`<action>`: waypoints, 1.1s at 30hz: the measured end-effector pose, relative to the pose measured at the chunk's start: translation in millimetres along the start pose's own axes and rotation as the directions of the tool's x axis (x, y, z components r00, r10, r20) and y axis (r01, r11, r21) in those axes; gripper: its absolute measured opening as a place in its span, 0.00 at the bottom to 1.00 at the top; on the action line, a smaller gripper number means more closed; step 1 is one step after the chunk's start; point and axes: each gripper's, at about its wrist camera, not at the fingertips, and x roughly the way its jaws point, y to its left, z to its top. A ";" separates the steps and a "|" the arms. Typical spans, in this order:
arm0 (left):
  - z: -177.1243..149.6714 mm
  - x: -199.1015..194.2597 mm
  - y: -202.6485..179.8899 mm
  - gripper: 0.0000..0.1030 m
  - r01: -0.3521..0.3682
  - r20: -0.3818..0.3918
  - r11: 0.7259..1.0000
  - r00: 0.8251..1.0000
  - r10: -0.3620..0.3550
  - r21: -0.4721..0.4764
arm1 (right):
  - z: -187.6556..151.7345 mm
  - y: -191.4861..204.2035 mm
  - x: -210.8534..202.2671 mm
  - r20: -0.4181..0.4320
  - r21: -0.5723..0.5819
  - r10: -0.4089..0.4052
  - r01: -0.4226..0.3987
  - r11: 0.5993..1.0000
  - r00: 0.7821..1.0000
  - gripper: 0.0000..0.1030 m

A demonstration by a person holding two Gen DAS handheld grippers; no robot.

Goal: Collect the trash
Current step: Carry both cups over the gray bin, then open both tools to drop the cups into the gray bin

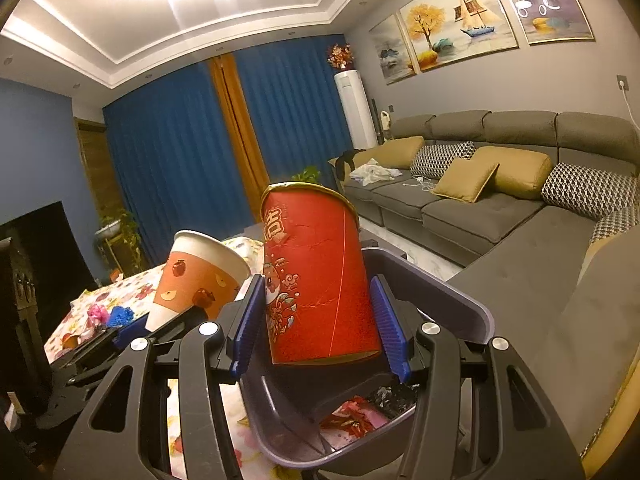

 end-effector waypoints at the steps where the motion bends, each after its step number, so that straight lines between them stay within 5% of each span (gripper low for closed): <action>1: 0.4 3.9 -1.0 0.54 0.002 -0.004 1.000 1.000 -0.002 -0.001 | -0.4 4.1 0.7 -0.001 0.001 -0.001 0.001 1.000 1.000 0.51; 15: -3.6 37.9 -7.8 0.54 0.022 -0.045 1.000 0.999 -0.022 -0.003 | 7.0 -7.5 18.4 -0.012 0.038 -0.006 0.006 0.999 1.000 0.54; 19: -6.4 42.6 -7.2 0.76 0.011 -0.059 1.000 0.998 -0.011 0.001 | 8.0 -9.7 18.6 0.008 0.055 0.007 -0.008 0.998 1.000 0.67; 25: -8.4 30.8 13.4 0.86 -0.040 -0.055 0.998 0.998 0.037 -0.054 | 10.5 -8.4 10.2 0.034 0.048 0.007 -0.009 0.999 0.999 0.68; 33: -17.1 -17.1 42.4 0.88 -0.184 -0.007 0.980 0.983 0.184 -0.071 | 7.5 12.3 -3.4 0.064 -0.004 0.015 -0.015 1.000 0.998 0.74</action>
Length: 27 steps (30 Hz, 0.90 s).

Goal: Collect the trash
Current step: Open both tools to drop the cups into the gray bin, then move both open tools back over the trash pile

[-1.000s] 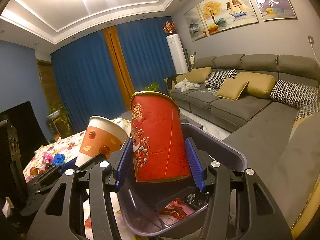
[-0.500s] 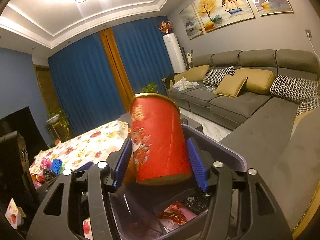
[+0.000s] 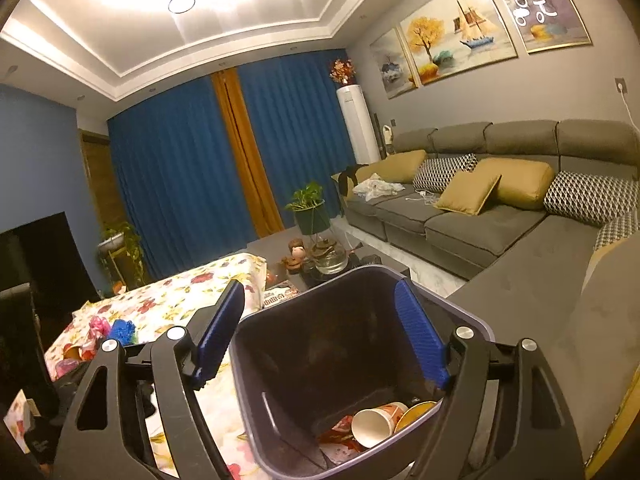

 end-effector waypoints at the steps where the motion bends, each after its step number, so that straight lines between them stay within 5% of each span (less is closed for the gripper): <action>1: -1.8 -6.1 7.0 0.88 -0.023 0.006 1.000 1.000 0.023 -0.003 | -0.5 3.2 -0.9 0.001 -0.006 0.001 -0.001 1.000 1.000 0.74; 13: -15.9 -54.5 74.3 0.88 -0.216 -0.001 0.973 0.976 0.217 -0.084 | -12.1 39.0 0.8 -0.015 -0.039 0.037 -0.037 0.999 0.999 0.74; 27: -33.0 -106.7 160.0 0.88 -0.408 -0.005 0.900 0.911 0.412 -0.153 | -30.9 103.7 16.5 -0.079 -0.122 0.146 -0.155 0.980 0.986 0.74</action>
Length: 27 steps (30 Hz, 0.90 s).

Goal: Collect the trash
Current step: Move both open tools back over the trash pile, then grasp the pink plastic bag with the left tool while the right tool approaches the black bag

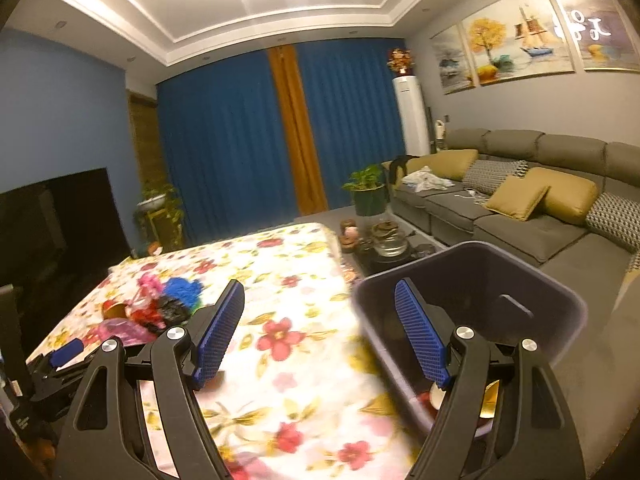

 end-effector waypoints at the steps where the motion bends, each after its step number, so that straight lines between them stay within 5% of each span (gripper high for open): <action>1: 0.2 0.3 6.6 0.88 -0.013 0.001 1.000 1.000 0.013 -0.004 | -1.7 6.6 1.5 -0.002 -0.007 0.006 -0.006 1.000 1.000 0.74; 9: 4.8 5.2 48.4 0.88 -0.080 0.005 0.996 0.997 0.081 -0.038 | -12.9 64.5 27.7 -0.046 -0.065 0.090 -0.093 0.994 0.995 0.74; 17: 9.6 38.7 58.6 0.85 -0.033 -0.072 0.997 0.997 0.028 -0.074 | -19.3 108.1 57.6 -0.087 -0.103 0.118 -0.127 0.987 0.989 0.74; 23: 12.8 59.2 66.4 0.67 -0.015 -0.121 0.995 0.993 0.003 -0.098 | -24.1 128.3 79.6 -0.120 -0.125 0.119 -0.134 0.983 0.986 0.74; 27: 11.1 70.7 68.1 0.47 0.013 -0.152 0.995 0.988 -0.028 -0.097 | -27.5 142.1 92.6 -0.139 -0.145 0.126 -0.146 0.979 0.982 0.74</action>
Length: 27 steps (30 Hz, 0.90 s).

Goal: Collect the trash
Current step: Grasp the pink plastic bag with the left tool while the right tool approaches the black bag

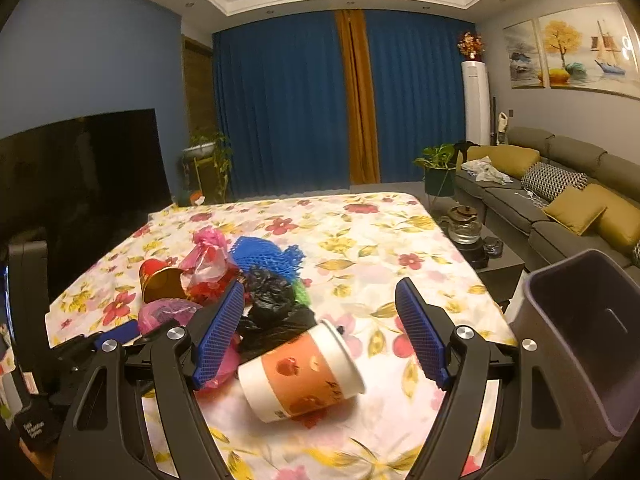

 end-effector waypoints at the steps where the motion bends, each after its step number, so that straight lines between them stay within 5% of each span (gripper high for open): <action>1: -0.4 2.1 0.4 0.38 0.004 -0.005 1.000 1.000 -0.004 0.000 | -0.2 2.7 3.8 -0.006 -0.005 0.002 -0.002 1.000 1.000 0.74; 7: 0.0 2.7 5.8 0.10 0.031 -0.003 0.999 1.000 -0.031 -0.031 | -2.6 14.9 27.6 -0.047 -0.027 0.010 -0.012 1.000 0.999 0.73; 19: 12.7 -45.8 26.1 0.08 -0.024 0.140 0.997 0.990 0.034 -0.071 | -2.9 30.7 73.5 -0.133 -0.036 0.024 -0.029 0.999 0.991 0.66; 27: 13.2 -50.8 31.3 0.08 -0.024 0.139 0.997 0.990 0.034 -0.071 | -4.6 33.9 103.3 -0.222 -0.040 -0.002 -0.007 0.999 0.975 0.47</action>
